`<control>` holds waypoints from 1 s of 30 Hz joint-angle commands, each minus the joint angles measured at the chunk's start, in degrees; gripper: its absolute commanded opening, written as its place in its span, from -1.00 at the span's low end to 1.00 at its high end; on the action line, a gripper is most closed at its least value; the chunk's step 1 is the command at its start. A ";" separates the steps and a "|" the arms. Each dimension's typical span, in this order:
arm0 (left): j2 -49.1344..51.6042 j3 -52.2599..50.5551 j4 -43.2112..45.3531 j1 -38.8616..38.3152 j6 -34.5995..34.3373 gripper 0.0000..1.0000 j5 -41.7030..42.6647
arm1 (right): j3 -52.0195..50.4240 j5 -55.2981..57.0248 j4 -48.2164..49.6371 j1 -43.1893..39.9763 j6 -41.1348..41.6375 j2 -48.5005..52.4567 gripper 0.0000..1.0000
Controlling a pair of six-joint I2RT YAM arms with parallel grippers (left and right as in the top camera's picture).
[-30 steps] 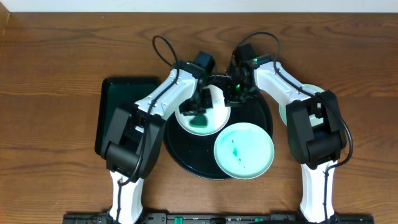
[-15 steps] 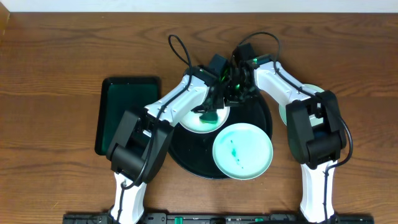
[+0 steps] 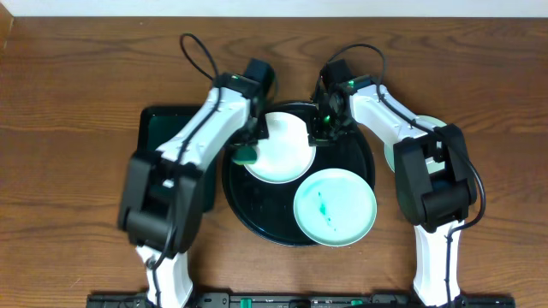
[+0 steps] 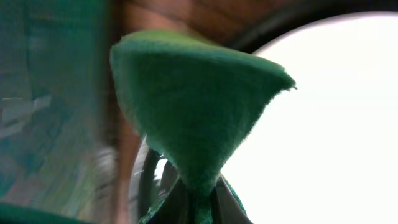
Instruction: Clean dirty plates on tray and stack at the side
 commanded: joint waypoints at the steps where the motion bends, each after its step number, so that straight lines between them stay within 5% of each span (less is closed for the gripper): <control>1: -12.09 0.31 -2.16 3.34 4.17 -0.86 -2.45 | -0.90 4.92 -0.28 0.31 -0.09 3.34 -0.98; 10: -23.08 0.07 -5.27 15.63 6.43 -0.86 -2.49 | -0.81 17.27 -2.19 2.91 -1.62 -7.82 -0.98; 21: -22.75 -2.49 -5.07 17.05 6.14 -0.86 -2.47 | -0.81 60.00 -8.28 17.00 -1.29 -22.47 -0.98; 26: -22.75 -2.49 -5.20 17.05 4.61 -0.86 -1.18 | -0.81 83.95 -14.40 23.69 6.23 -23.43 -0.98; 30: -22.75 -2.49 -5.14 17.05 4.61 -0.86 -1.20 | -0.81 91.06 -16.74 27.56 7.28 -23.43 -0.98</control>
